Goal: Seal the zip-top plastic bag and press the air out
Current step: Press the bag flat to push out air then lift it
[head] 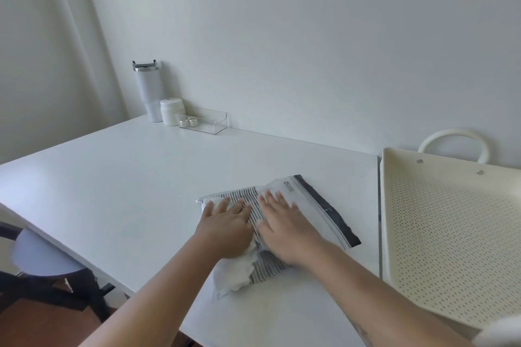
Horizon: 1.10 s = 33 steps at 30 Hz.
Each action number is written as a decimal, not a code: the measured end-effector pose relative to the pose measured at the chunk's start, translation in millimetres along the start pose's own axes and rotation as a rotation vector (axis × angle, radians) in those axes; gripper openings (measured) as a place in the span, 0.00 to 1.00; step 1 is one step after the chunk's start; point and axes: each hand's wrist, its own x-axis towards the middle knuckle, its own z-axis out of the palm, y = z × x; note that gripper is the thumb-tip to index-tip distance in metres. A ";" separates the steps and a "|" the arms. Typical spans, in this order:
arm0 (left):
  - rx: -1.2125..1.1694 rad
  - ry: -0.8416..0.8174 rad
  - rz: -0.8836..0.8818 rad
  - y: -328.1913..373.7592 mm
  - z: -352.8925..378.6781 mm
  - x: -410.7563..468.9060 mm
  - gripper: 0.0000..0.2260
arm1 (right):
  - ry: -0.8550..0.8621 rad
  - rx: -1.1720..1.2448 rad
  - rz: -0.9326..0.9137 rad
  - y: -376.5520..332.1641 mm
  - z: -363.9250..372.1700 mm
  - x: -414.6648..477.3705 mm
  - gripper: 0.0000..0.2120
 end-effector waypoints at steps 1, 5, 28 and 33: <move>0.003 0.004 -0.004 -1.7 1.0 -0.5 0.25 | -0.038 -0.008 -0.004 -3.6 7.3 -6.5 0.29; -0.069 0.013 -0.056 -3.2 1.4 -0.4 0.25 | -0.020 -0.081 0.046 1.7 21.5 -18.7 0.30; -0.503 0.326 -0.079 -27.4 21.9 -19.9 0.25 | -0.006 0.004 -0.070 -8.9 5.8 61.4 0.27; -0.472 0.373 -0.075 -21.0 23.2 -17.7 0.22 | -0.056 -0.077 -0.050 -1.3 23.6 70.6 0.27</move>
